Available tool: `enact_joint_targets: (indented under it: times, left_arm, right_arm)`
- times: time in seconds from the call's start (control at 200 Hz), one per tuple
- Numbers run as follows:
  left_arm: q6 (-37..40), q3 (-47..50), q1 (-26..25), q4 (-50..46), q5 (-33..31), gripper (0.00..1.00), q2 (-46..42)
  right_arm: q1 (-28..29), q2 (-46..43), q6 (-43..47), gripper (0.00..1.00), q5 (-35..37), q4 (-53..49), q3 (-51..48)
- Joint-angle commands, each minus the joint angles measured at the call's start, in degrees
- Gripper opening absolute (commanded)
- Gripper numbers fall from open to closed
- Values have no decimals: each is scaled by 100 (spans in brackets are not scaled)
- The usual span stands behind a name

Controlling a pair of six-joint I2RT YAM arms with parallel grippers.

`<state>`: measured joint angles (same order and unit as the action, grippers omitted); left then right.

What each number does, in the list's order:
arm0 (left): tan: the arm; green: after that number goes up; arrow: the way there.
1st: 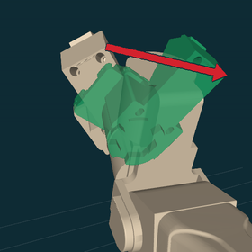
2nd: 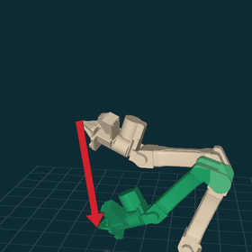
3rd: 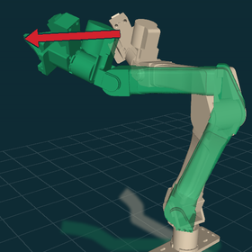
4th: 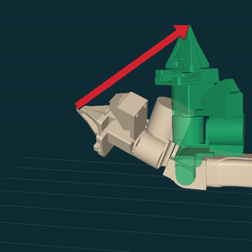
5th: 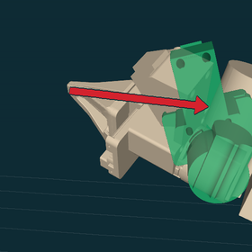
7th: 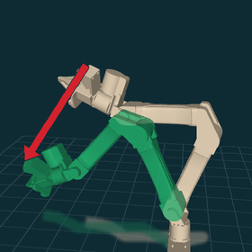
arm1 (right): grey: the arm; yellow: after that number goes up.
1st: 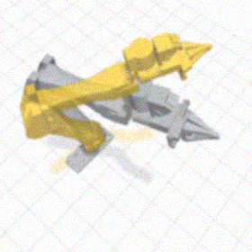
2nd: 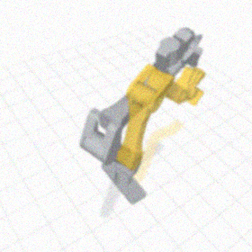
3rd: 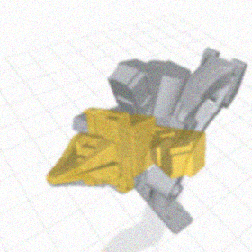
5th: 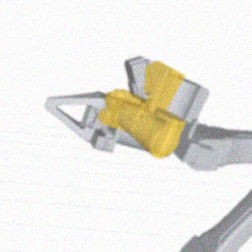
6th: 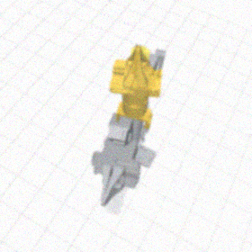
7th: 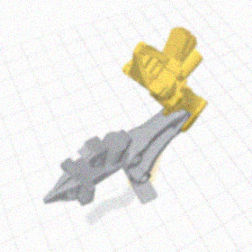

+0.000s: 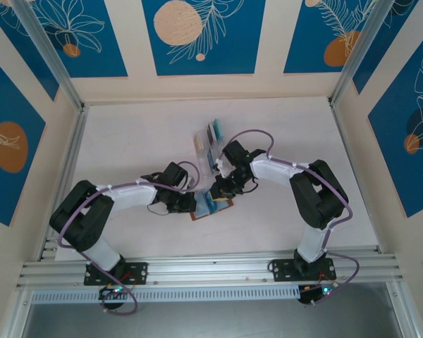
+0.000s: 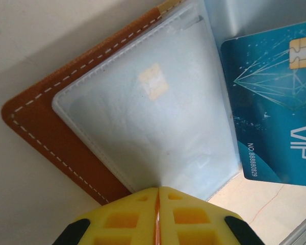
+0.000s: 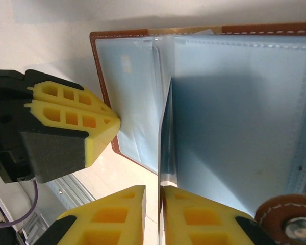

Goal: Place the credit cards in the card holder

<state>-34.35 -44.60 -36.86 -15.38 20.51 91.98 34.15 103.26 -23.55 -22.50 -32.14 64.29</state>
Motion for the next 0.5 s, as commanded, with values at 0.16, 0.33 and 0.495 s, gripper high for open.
enact_joint_targets:
  times: [0.16,0.33,0.495]
  left_arm:
    - [7,216,104,-440,-268,9,89]
    - [114,117,187,-619,-335,9,-30]
    - [225,-35,231,-711,-246,9,5]
  right_arm:
    - [-52,126,-31,3,-44,-69,67]
    - [-178,187,-120,0,152,-161,-38]
    - [-164,116,-308,0,391,-288,-316]
